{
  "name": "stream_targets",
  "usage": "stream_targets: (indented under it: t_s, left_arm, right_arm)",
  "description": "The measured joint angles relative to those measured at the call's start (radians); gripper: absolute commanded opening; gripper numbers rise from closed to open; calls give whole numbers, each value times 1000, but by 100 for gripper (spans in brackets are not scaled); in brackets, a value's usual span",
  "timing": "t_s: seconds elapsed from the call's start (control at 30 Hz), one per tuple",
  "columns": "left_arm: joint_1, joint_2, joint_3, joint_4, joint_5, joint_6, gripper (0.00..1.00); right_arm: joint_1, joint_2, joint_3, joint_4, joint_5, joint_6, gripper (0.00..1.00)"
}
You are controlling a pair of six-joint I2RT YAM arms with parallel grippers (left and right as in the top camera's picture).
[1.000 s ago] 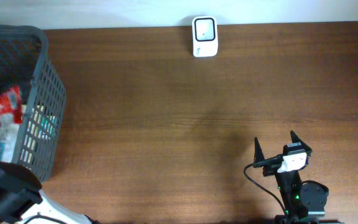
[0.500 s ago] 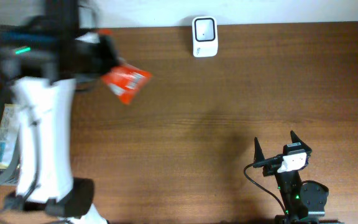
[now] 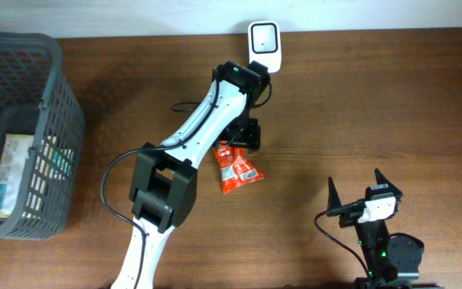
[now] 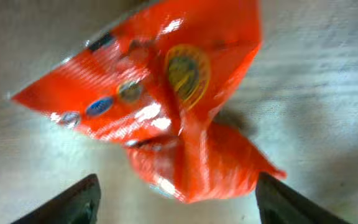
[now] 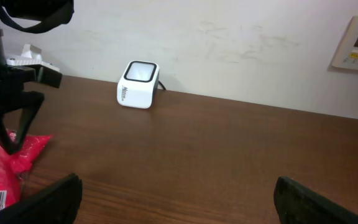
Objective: Scan the item barcode
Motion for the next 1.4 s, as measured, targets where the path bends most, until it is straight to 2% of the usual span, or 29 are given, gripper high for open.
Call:
stream_targets:
  t_s: [0.1,0.13,0.23,0.3,0.4,0.5,0.57,0.67,0.77,0.8,0.83,0.93,1.07,1.17,1.2,1.27,1.4]
  left_arm:
    - [32,0,118,-114,0,12,77]
    - [63,8,248,-171,0,20,77]
    - [161,-3,465,-177,37,68,77]
    - [231,-56,539,-179,48,90,79]
    - [342,-200,571,-177,45,105,93]
    - [583,-413,592,-177,-43,115,92]
    - [756,-479,602,-178,-75,116,92]
    - [1057,-485,583,-179,-115,89,92]
    - [1182,-446,524,-177,-122,65,84]
    - [1262,-392,479,-176,-124,50,80]
    - [1293,-354,452,-174,-123,43,80]
    - [1322,-254,389,-174,-101,36,79]
    - [1293,-161,343,-174,-78,52,79]
    - [1235,-112,338,-174,-72,116,82]
    - [1219,-103,338,-176,-70,142,88]
    - [1182,-87,315,-174,-71,190,88]
    - [1151,-77,146,-83,-97,228,87]
  right_arm:
    - [0,0,0,0,0,1,98]
    - [0,0,0,0,0,1,99]
    - [0,0,0,0,0,0,99]
    - [0,0,0,0,0,1,99]
    - [0,0,0,0,0,1,99]
    - [0,0,0,0,0,1,99]
    - [0,0,0,0,0,1,99]
    - [0,0,0,0,0,1,99]
    - [0,0,0,0,0,1,98]
    - [0,0,0,0,0,1,99]
    - [0,0,0,0,0,1,98]
    - [0,0,0,0,0,0,99]
    - [0,0,0,0,0,0,99]
    - [0,0,0,0,0,0,98]
    - [0,0,0,0,0,1,99]
    - [0,0,0,0,0,1,99]
    - [0,0,0,0,0,0,99]
